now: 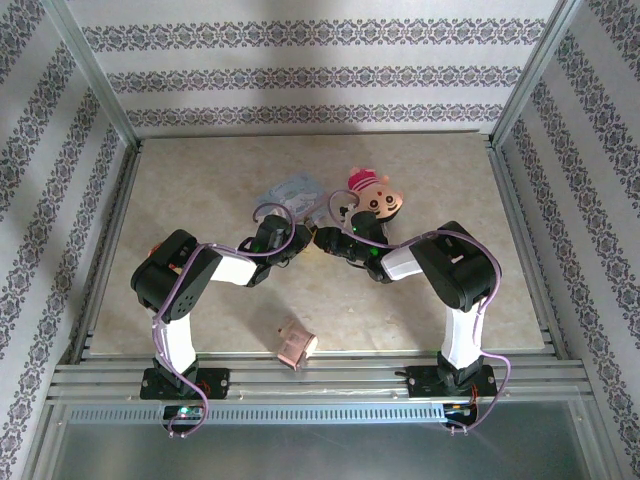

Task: Unlock a padlock with a key

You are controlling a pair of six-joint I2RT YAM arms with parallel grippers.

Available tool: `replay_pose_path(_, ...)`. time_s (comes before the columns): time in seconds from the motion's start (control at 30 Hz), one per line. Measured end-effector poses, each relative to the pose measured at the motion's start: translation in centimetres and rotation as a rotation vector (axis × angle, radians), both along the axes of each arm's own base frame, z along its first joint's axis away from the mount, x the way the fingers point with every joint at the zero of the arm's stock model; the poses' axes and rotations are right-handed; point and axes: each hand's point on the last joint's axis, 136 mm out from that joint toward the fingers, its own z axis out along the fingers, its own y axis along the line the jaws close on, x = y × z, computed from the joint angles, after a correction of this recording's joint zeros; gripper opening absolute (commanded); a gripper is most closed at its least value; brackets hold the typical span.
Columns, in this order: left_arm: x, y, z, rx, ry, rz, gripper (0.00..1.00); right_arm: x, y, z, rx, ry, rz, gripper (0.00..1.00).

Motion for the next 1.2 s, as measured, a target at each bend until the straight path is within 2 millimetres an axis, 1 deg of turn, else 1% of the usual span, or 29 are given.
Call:
replay_pose_path(0.13, 0.0, 0.1, 0.0, 0.000, 0.001, 0.002, 0.16, 0.1, 0.1, 0.1, 0.002, -0.003, 0.000, 0.22)
replay_pose_path(0.23, 0.0, 0.1, 0.0, 0.000, 0.001, 0.002, 0.20, 0.1, 0.0, 0.1, -0.001, -0.003, -0.001, 0.22)
replay_pose_path(0.27, 0.0, 0.1, -0.1, 0.001, 0.001, 0.002, 0.23, 0.1, 0.0, 0.1, -0.005, -0.001, -0.001, 0.22)
replay_pose_path(0.3, 0.0, 0.1, -0.1, 0.002, 0.001, 0.001, 0.30, 0.2, -0.2, 0.1, -0.011, 0.002, -0.008, 0.22)
replay_pose_path(0.33, 0.0, 0.1, -0.1, 0.003, 0.000, 0.002, 0.41, 0.2, -0.4, 0.1, -0.015, 0.002, -0.012, 0.22)
replay_pose_path(0.37, 0.0, 0.2, -0.1, 0.005, 0.001, 0.005, 0.44, 0.3, -0.6, 0.2, -0.020, 0.005, -0.018, 0.22)
replay_pose_path(0.4, 0.0, 0.2, -0.1, 0.008, 0.001, 0.007, 0.45, 0.5, -0.8, 0.3, -0.024, 0.006, -0.024, 0.22)
replay_pose_path(0.57, 0.2, 0.5, -0.2, 0.010, 0.002, 0.009, 0.52, 2.2, -2.7, 0.3, -0.055, 0.021, -0.101, 0.10)
replay_pose_path(0.67, 0.1, 0.4, -0.2, 0.011, 0.002, 0.008, 0.52, 3.0, -3.6, 0.0, -0.079, 0.046, -0.132, 0.07)
replay_pose_path(0.77, 0.1, 0.4, -0.2, 0.012, 0.001, 0.006, 0.50, 3.9, -3.9, 0.3, -0.092, 0.051, -0.144, 0.06)
replay_pose_path(0.93, 0.2, 0.3, -0.4, 0.025, -0.004, -0.006, 0.45, 5.3, -3.0, 0.9, -0.088, 0.035, -0.130, 0.06)
replay_pose_path(1.03, 0.5, 0.2, -0.7, 0.032, -0.002, -0.010, 0.43, 5.7, -2.6, 0.3, -0.089, 0.046, -0.118, 0.06)
replay_pose_path(1.17, 0.7, 0.0, -0.7, 0.034, -0.006, -0.017, 0.41, 5.6, -2.3, -0.9, -0.095, 0.077, -0.101, 0.06)
replay_pose_path(1.2, 0.7, -0.1, -0.7, 0.035, -0.007, -0.018, 0.39, 5.5, -2.2, -1.3, -0.094, 0.085, -0.097, 0.06)
